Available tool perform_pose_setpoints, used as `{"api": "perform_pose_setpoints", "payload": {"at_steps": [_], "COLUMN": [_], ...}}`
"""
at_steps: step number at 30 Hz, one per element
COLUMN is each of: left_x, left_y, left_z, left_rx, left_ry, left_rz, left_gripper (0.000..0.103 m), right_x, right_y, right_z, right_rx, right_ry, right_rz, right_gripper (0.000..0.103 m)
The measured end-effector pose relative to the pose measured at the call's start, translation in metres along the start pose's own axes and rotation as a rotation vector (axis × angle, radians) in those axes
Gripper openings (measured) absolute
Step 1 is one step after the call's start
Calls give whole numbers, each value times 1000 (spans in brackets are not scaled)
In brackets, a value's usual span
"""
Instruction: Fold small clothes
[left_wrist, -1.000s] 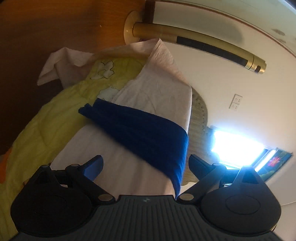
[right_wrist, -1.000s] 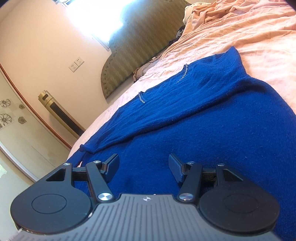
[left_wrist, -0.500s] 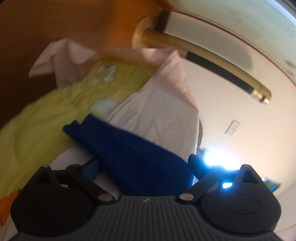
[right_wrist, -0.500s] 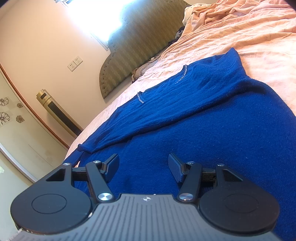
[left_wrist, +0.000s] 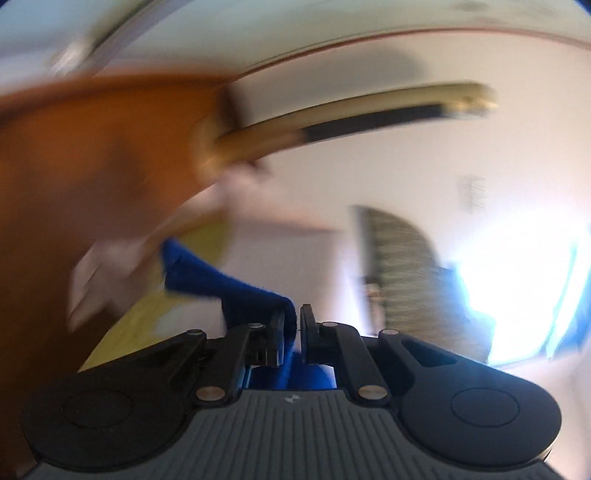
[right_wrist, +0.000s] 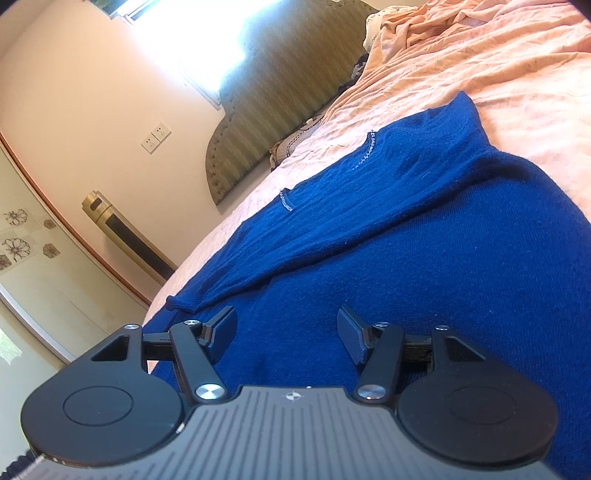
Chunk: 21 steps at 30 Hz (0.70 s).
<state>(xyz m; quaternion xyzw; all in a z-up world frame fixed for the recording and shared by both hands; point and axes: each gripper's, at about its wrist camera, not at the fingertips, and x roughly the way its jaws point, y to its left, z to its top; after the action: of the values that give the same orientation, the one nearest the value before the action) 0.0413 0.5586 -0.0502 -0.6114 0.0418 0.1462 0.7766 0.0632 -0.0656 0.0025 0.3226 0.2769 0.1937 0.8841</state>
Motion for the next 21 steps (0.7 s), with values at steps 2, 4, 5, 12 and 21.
{"api": "perform_pose_setpoints", "payload": {"at_steps": [2,4,5,12,21], "left_x": [-11,-20,-24,-26,-76], "left_y": [-57,-117,-147,-211,-172], "left_z": [-19,-56,-86,-369,-403], "left_rx": [188,399,532,1336,1366], "left_ry": [-34,-43,-32,419,535], "left_rz": [-61,-153,-204,-417,-438], "left_gripper": [8,8,8,10,99], "right_x": [-1,-1,-2,-8,-10], "right_y": [0,-1,-2,-13,-13], "right_z": [0,0,0,2,6], "right_rx": [4,12,20,102,127], "right_ry": [-3,-6,-9,-33,-15], "right_rz": [9,22,29,91,80], "right_gripper": [68,69,69,69,68]}}
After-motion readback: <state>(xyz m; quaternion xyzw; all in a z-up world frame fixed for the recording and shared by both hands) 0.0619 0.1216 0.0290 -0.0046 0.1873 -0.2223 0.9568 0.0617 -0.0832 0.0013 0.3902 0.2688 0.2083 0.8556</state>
